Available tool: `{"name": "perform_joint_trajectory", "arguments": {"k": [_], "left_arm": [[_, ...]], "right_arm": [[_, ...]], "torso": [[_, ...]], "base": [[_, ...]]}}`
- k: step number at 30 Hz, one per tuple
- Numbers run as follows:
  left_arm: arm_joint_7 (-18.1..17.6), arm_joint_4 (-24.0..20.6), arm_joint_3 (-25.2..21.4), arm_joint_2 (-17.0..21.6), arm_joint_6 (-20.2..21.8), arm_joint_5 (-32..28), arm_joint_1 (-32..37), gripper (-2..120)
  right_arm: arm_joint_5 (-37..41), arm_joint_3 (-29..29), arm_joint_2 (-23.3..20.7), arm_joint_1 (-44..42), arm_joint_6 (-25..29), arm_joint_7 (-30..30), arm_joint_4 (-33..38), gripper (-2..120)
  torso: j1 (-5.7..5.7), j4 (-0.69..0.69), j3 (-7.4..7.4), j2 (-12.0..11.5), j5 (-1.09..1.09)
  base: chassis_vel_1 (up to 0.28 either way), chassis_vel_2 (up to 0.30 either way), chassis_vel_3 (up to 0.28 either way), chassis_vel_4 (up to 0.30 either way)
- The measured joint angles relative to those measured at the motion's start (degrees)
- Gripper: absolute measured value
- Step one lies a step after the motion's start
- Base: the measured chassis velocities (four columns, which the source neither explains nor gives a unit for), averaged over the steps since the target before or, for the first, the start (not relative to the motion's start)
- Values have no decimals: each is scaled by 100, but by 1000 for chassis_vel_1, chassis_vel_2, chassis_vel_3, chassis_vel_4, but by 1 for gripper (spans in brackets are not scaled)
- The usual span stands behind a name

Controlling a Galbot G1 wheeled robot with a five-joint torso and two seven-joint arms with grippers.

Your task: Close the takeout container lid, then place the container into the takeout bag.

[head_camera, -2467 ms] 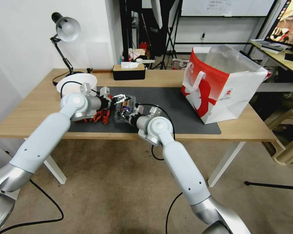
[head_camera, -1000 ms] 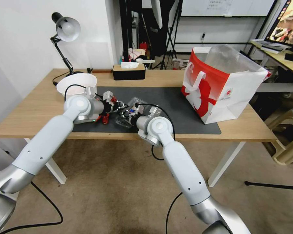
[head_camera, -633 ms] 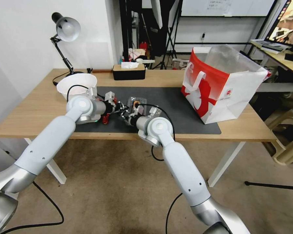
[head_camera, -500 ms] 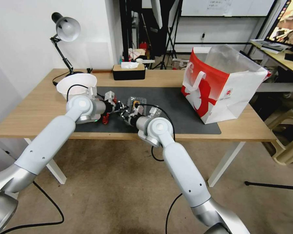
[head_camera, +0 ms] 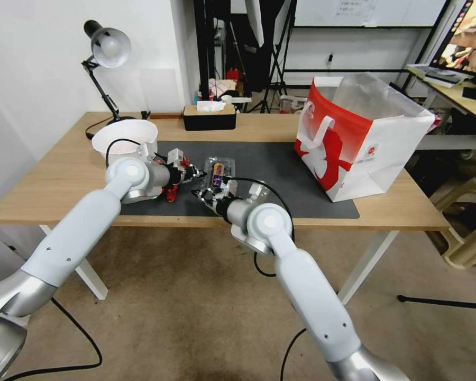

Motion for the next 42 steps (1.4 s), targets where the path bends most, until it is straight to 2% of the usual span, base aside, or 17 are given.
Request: {"name": "perform_joint_trajectory", "arguments": {"k": [3,4,6,7,9,11,14,16,19,21,23,25,28,29,32,37,42], "left_arm": [[6,-57,-37,9,-5,-3,32,0],[6,-57,-37,9,-5,-3,32,0],[12,-97,-70,11,-12,-9,67,0],[12,-97,-70,11,-12,-9,67,0],[16,-118,-97,12,-18,-18,85,0],[24,-135,-123,13,-40,-26,106,0],[27,-158,-135,5,-59,-28,122,0],[28,-173,-140,-1,-72,-31,129,0],[39,-232,-181,-19,-138,-44,138,0],[44,-238,-187,-24,-150,-48,137,0],[70,-279,-222,-27,-178,-60,131,0],[72,-292,-232,-24,-180,-62,128,0],[58,-346,-321,0,-198,-121,54,0],[58,-346,-321,0,-198,-121,54,0],[51,-360,-280,29,-216,-176,-124,0],[55,-373,-200,10,-270,-220,-362,0],[50,-348,-109,-43,-291,-276,-650,0]], "right_arm": [[-1095,20,-403,-519,184,-594,531,0],[-1095,20,-403,-519,184,-594,531,0],[-1819,115,-720,-927,419,-1147,918,0],[-1819,115,-720,-927,419,-1147,918,0],[-2336,228,-938,-1219,617,-1582,1137,7],[-3037,452,-1260,-1726,940,-2186,1442,19],[-3407,694,-1427,-2163,1130,-2485,1655,27],[-3500,791,-1464,-2336,1179,-2560,1719,32],[-3652,1129,-1536,-2920,1309,-2742,1915,47],[-3662,1190,-1540,-3009,1326,-2764,1946,51],[-3680,1397,-1543,-3258,1381,-2820,2037,63],[-3680,1436,-1543,-3290,1387,-2823,2048,64],[-3708,1553,-1517,-3365,1393,-2827,2065,81],[-3708,1553,-1517,-3365,1393,-2827,2065,81],[-3792,1578,-1442,-3440,1398,-2835,2075,96],[-3891,1586,-1360,-3466,1402,-2839,2071,108],[-3937,1584,-1302,-3468,1403,-2839,2065,113]], "torso": [[0,-1,0,0,1],[0,-1,0,0,1],[0,-2,0,0,1],[0,-2,0,0,1],[0,-1,0,0,2],[0,-1,0,0,2],[-1,-1,-1,0,2],[-1,-1,-1,0,2],[-1,-1,0,0,2],[-1,-2,0,0,2],[-1,-2,0,0,0],[-1,-2,0,0,0],[0,1,0,0,0],[0,1,0,0,0],[0,-1,0,0,0],[0,0,0,0,-1],[0,-1,0,0,-1]], "base": [[0,0,0,0],[0,0,0,0],[0,0,0,0],[0,0,0,0],[0,0,0,0],[0,0,0,0],[0,0,0,0],[0,0,0,0],[0,0,0,0],[0,0,0,0],[0,0,0,0],[0,0,0,0],[0,0,0,0],[0,0,0,0],[0,0,0,0],[0,0,0,0],[0,0,0,0]]}}
